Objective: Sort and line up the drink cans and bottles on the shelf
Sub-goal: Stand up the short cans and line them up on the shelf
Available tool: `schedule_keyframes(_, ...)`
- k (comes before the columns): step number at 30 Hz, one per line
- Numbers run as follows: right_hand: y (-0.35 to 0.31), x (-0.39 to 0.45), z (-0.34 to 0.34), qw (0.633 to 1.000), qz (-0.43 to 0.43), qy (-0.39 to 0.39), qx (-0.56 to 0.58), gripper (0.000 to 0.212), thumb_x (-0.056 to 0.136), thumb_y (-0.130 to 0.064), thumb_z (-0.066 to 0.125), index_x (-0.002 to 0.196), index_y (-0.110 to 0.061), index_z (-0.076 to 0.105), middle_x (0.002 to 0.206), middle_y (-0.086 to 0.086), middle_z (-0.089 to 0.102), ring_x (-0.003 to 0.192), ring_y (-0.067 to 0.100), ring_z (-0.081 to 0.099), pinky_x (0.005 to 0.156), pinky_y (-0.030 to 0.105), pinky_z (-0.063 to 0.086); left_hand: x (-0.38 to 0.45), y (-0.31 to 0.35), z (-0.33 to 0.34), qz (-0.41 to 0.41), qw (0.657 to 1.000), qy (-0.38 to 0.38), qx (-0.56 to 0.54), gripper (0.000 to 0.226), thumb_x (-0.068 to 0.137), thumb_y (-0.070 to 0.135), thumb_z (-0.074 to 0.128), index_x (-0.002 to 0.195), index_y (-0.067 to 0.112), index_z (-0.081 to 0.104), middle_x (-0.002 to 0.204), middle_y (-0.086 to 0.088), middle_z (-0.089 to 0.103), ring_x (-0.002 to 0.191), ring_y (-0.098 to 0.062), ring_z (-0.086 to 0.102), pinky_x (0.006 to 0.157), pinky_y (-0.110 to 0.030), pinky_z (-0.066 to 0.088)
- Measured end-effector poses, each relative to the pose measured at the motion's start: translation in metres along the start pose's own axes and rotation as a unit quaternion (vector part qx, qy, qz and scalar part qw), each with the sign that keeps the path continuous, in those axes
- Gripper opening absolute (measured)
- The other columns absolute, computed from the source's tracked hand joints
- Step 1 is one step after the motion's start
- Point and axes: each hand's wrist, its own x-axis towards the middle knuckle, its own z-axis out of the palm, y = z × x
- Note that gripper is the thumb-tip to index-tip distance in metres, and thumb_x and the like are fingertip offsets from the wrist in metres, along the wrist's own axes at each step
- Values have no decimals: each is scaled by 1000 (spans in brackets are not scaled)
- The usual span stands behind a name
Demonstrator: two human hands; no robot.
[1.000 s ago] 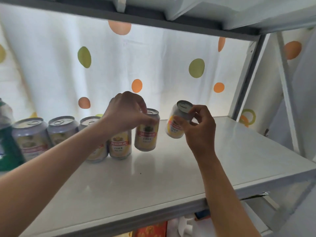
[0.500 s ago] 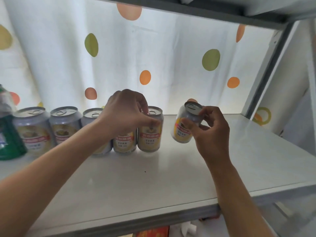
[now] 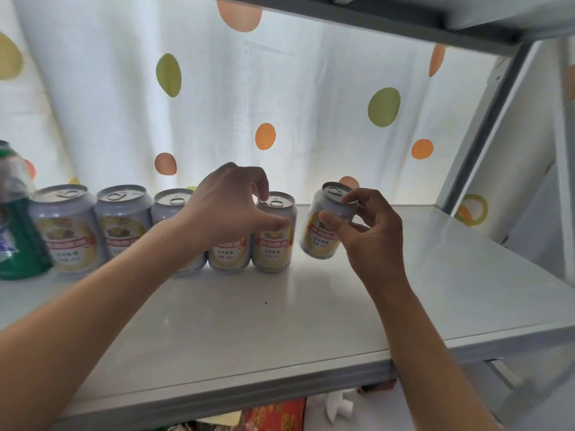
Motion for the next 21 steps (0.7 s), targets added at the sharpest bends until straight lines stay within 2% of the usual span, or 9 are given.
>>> schedule_keyframes(5,-1,-1,8,999,-1,-41,-25,31,77,-20,84,94,-33,62,102,-29,68,102,1,65,77,22,58,-5,1,4,-1,1000,0,20,46,48,72,64,76,37,51,84,14,50,76,0,51,59,-21,36)
schedule_keyframes(9,0,-2,10,997,-6,-62,-40,31,79,-16,80,95,-35,62,103,-25,69,103,3,65,79,27,59,-10,4,8,12,999,13,38,46,50,68,58,78,33,47,82,10,50,74,-1,50,59,-18,33)
schedule_keyframes(12,1,-4,9,996,1,-75,-42,31,80,-14,78,95,-36,62,102,-23,70,104,5,66,79,30,60,-12,6,8,53,996,29,64,47,54,67,53,79,27,49,70,7,48,67,1,43,59,-17,32)
schedule_keyframes(15,2,-4,10,995,6,-86,-43,31,83,-13,77,97,-35,61,102,-24,69,103,4,66,80,31,60,-15,9,7,95,989,54,95,51,59,67,47,79,20,50,58,8,43,60,2,37,56,-29,29)
schedule_keyframes(19,5,-5,12,995,16,-94,-31,27,86,-17,75,100,-34,59,103,-24,69,102,4,66,83,33,60,-17,9,8,133,979,76,131,50,67,66,46,76,17,49,54,12,36,54,-15,37,59,-30,30)
schedule_keyframes(21,5,-5,12,995,10,-94,-33,26,86,-18,75,100,-34,59,103,-24,69,102,4,67,83,34,60,-18,9,9,146,973,86,156,49,71,65,45,75,16,47,55,12,33,55,-18,38,58,-30,27)
